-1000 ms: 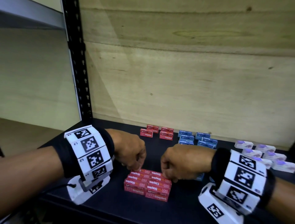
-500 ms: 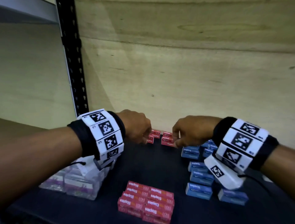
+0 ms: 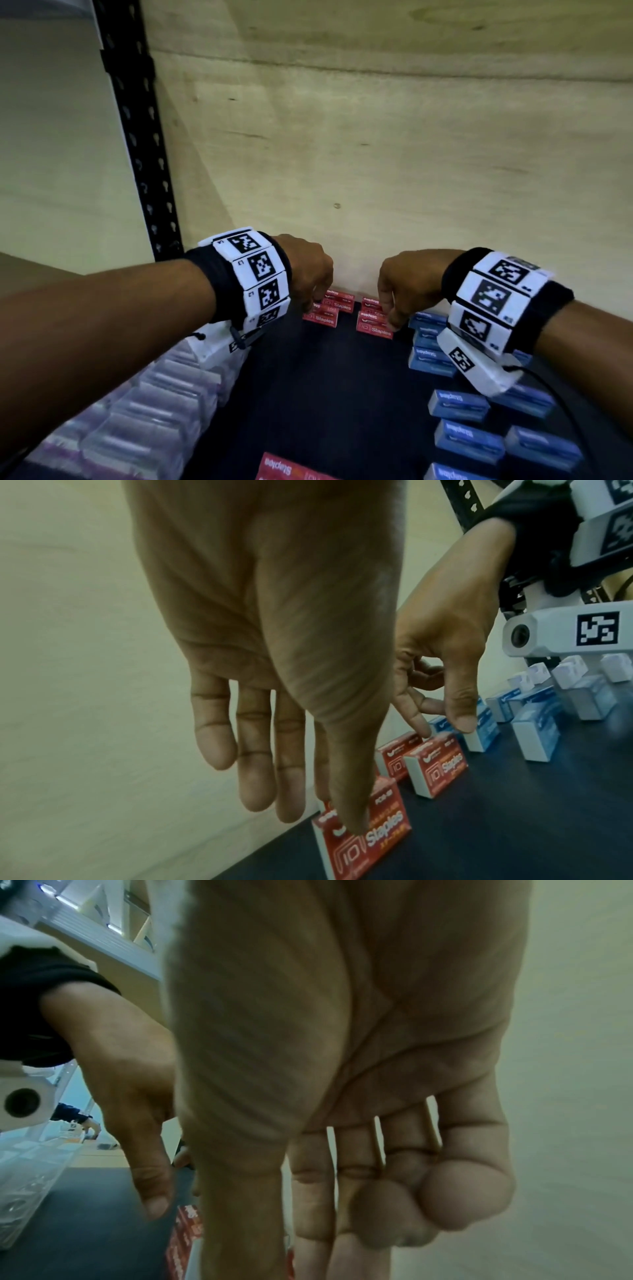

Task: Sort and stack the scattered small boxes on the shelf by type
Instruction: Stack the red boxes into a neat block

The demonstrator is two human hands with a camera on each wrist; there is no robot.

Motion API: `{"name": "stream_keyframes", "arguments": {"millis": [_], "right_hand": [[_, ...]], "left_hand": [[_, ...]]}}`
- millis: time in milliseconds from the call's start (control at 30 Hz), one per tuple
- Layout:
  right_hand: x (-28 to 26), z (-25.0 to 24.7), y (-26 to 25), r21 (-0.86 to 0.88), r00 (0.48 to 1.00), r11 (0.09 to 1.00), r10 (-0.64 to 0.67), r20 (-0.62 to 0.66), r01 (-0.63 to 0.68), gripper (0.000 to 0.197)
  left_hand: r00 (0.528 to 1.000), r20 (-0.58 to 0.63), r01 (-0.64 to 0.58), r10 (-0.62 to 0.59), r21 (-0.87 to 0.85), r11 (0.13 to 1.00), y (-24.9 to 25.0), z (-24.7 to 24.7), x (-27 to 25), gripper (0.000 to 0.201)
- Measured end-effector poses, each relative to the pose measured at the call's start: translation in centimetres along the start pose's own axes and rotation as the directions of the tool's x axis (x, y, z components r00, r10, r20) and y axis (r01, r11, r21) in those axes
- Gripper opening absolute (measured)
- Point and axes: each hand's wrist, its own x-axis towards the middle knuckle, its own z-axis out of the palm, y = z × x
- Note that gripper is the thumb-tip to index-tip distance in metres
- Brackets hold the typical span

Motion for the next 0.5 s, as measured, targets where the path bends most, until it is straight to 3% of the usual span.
{"name": "stream_keyframes", "arguments": {"millis": [333, 500], "right_hand": [[-0.3, 0.5, -0.5, -0.039, 1.0, 0.999, -0.02, -0.006, 0.02, 0.026], [-2.7, 0.6, -0.7, 0.054, 0.997, 0.996, -0.067, -0.035, 0.069, 0.006]], "left_hand": [[0.997, 0.062, -0.059, 0.055, 0.066, 0.996, 1.0, -0.3, -0.1, 0.031], [0.996, 0.066, -0.062, 0.065, -0.044, 0.997, 1.4, -0.2, -2.2, 0.022]]}}
